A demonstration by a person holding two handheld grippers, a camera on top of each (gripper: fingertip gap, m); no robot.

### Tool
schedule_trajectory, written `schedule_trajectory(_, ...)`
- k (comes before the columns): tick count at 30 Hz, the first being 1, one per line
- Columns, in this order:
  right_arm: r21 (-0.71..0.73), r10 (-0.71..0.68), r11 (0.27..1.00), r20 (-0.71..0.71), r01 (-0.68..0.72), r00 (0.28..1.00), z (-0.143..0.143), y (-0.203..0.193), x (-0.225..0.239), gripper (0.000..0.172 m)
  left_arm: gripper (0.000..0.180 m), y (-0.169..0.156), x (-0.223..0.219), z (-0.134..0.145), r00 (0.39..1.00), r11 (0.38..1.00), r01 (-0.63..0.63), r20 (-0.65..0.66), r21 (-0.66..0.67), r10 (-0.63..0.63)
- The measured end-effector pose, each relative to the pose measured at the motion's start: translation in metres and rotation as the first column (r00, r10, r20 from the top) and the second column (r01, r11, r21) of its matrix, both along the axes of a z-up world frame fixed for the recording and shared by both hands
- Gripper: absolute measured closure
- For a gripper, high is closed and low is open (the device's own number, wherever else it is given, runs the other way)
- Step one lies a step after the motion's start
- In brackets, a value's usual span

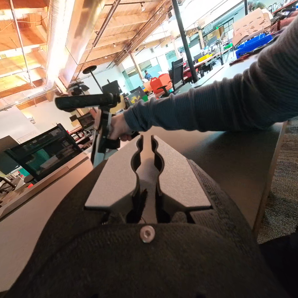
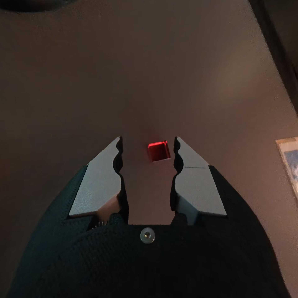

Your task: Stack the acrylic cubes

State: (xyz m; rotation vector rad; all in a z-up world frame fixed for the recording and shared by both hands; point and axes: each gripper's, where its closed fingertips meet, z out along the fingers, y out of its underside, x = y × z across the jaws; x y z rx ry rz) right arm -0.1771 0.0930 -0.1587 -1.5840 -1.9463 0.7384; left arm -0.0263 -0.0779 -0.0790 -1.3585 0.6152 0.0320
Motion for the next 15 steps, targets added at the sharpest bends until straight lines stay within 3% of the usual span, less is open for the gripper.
schedule_trajectory(3, -0.045, -0.008, 0.999, -0.03, 0.007, 1.0, -0.004, 0.001, -0.001, 0.11, 0.172, 0.001, 0.0, -0.001, 1.0, 1.0, -0.002, 0.0, -0.005, 0.002)
schedule_trajectory(8, 0.023, -0.014, 1.0, 0.018, 0.014, 1.0, -0.015, 0.012, 0.007, 0.11, 0.172, 0.001, -0.001, -0.001, 1.0, 1.0, -0.007, 0.001, -0.004, 0.007)
schedule_trajectory(15, -0.073, -0.013, 0.997, -0.007, 0.012, 1.0, -0.025, 0.01, 0.005, 0.114, 0.172, 0.002, -0.002, -0.001, 1.0, 1.0, -0.011, 0.001, -0.004, 0.011)
